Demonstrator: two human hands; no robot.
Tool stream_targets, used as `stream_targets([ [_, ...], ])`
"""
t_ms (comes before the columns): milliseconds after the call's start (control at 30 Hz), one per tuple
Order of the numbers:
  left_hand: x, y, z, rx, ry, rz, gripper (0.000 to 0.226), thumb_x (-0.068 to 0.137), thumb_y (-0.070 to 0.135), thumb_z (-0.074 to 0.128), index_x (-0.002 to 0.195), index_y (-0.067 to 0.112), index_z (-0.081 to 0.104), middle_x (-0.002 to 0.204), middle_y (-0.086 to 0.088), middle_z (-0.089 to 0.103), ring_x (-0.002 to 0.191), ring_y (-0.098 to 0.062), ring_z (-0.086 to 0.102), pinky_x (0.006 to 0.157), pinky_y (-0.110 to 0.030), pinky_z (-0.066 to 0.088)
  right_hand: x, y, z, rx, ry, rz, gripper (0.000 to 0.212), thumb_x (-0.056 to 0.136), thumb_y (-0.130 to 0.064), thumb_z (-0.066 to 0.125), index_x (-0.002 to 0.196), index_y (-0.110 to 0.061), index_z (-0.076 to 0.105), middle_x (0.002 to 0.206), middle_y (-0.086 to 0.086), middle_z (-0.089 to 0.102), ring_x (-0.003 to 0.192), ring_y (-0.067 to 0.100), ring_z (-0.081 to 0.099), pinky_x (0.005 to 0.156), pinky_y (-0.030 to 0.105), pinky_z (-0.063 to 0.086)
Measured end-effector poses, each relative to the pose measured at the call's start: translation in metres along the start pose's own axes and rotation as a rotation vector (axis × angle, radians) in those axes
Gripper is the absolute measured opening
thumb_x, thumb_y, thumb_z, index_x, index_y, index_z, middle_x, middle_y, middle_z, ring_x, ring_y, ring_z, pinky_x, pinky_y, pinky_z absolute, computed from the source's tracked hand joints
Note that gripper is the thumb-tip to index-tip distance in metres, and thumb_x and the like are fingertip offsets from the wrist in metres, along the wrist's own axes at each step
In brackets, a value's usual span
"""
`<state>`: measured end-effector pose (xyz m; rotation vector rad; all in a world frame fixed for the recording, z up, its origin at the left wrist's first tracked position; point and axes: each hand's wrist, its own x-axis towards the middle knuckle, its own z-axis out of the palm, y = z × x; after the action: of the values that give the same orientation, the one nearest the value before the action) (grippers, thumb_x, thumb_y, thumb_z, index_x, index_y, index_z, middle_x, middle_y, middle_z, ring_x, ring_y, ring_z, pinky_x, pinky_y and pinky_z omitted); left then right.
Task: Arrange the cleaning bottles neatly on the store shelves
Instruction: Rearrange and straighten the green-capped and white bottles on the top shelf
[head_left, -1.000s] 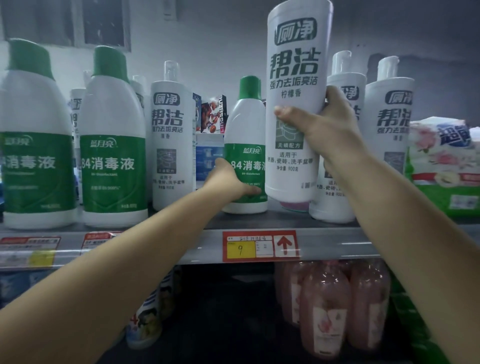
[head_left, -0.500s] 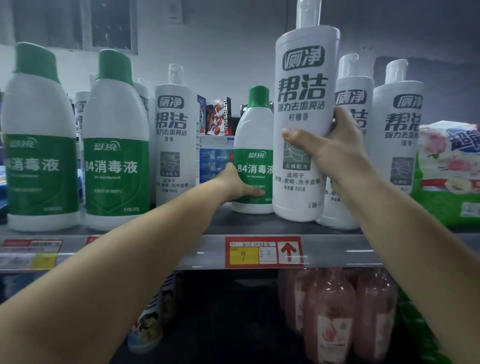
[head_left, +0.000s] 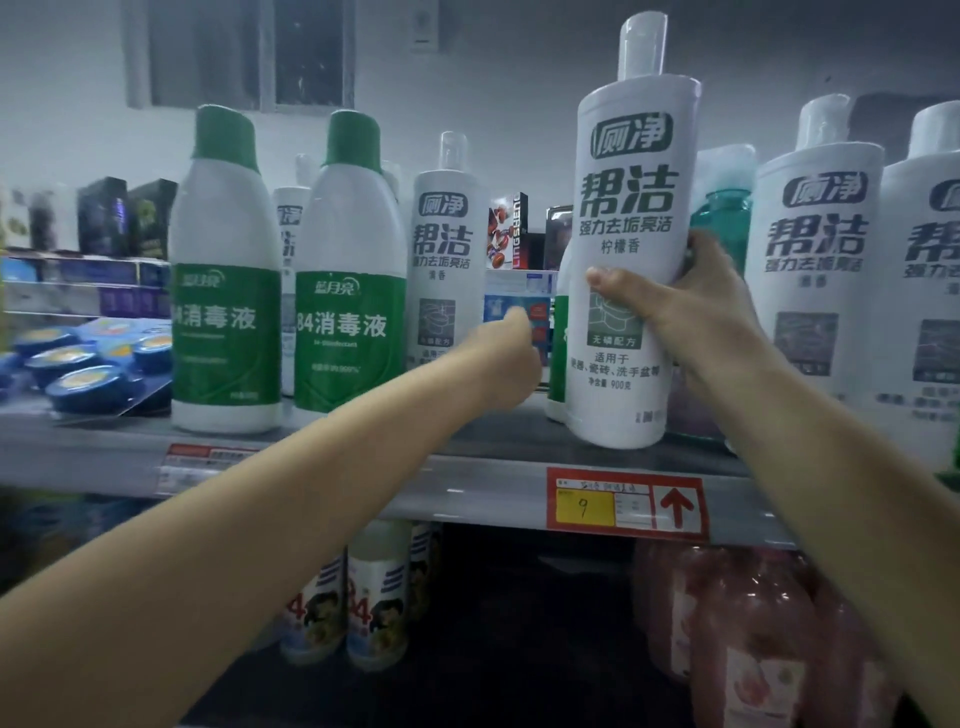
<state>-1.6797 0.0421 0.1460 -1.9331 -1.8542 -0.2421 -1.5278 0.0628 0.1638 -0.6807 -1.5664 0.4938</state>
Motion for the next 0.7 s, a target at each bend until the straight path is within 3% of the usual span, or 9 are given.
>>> stream_targets([
  [33,-0.009,0.001,-0.004,-0.396,0.018,-0.099,0.028,0.092,0.01,0.048,0.119,0.004,0.05,0.12,-0.009,0.057,0.103,-0.023,0.055,0.089,-0.032,0.042,0.0,-0.001,0.006,0.017,-0.009,0.007,0.068,0.061,-0.038,0.08,0.116,-0.019,0.045,0.11,-0.003,0.063,0.094,0.018,0.065,0.086,0.044,0.054],
  [100,-0.026,-0.014,-0.006,-0.646,0.263,-0.133,0.031,0.092,0.021,0.047,0.121,0.01,0.044,0.117,-0.009,0.059,0.099,-0.024,0.056,0.086,-0.034,0.046,0.001,-0.001,0.019,0.042,-0.026,0.013,0.067,0.059,-0.04,0.08,0.113,-0.021,0.046,0.107,-0.003,0.064,0.093,0.017,0.066,0.084,0.044,0.054],
  [200,-0.045,-0.035,0.002,-0.435,0.574,-0.077,0.039,0.087,0.022,0.053,0.122,0.009,0.045,0.115,-0.013,0.059,0.102,-0.03,0.056,0.084,-0.04,0.049,0.002,-0.003,0.039,0.072,-0.051,0.025,0.067,0.055,-0.043,0.081,0.11,-0.022,0.05,0.105,-0.004,0.066,0.092,0.015,0.067,0.082,0.042,0.056],
  [300,-0.052,-0.059,0.012,-0.279,0.866,-0.143,0.051,0.079,0.017,0.061,0.126,0.005,0.043,0.129,-0.016,0.049,0.12,-0.032,0.044,0.099,-0.042,0.038,0.004,-0.004,0.056,0.131,-0.071,0.065,0.062,0.06,-0.035,0.081,0.112,-0.021,0.05,0.106,-0.005,0.066,0.091,0.014,0.066,0.082,0.041,0.056],
  [367,-0.051,-0.073,0.018,-0.226,0.878,-0.292,0.068,0.077,0.026,0.065,0.133,0.006,0.032,0.141,-0.016,0.034,0.132,-0.033,0.029,0.109,-0.042,0.025,0.004,-0.004,0.065,0.17,-0.08,0.089,0.061,0.062,-0.031,0.082,0.112,-0.02,0.049,0.107,-0.004,0.065,0.092,0.015,0.066,0.082,0.041,0.056],
  [467,-0.049,-0.083,0.022,-0.333,0.733,-0.435,0.095,0.075,0.044,0.067,0.142,0.009,0.008,0.152,-0.012,0.014,0.14,-0.028,0.012,0.115,-0.038,0.011,0.005,-0.003,0.074,0.186,-0.089,0.102,0.069,0.055,-0.034,0.083,0.113,-0.02,0.049,0.107,-0.003,0.066,0.092,0.016,0.067,0.082,0.044,0.056],
  [567,-0.045,-0.083,0.024,-0.439,0.67,-0.506,0.114,0.069,0.053,0.07,0.145,0.011,-0.005,0.154,-0.01,0.008,0.141,-0.027,0.013,0.114,-0.039,0.017,0.006,-0.001,0.079,0.179,-0.087,0.112,0.078,0.045,-0.042,0.082,0.112,-0.022,0.049,0.106,-0.003,0.067,0.091,0.017,0.068,0.081,0.044,0.056],
  [700,-0.036,-0.077,0.024,-0.509,0.642,-0.57,0.126,0.062,0.057,0.073,0.144,0.014,-0.011,0.153,-0.014,0.009,0.137,-0.031,0.02,0.109,-0.044,0.027,0.006,0.002,0.082,0.173,-0.08,0.102,0.069,0.054,-0.035,0.083,0.112,-0.022,0.049,0.105,-0.004,0.066,0.09,0.015,0.067,0.08,0.043,0.057],
])
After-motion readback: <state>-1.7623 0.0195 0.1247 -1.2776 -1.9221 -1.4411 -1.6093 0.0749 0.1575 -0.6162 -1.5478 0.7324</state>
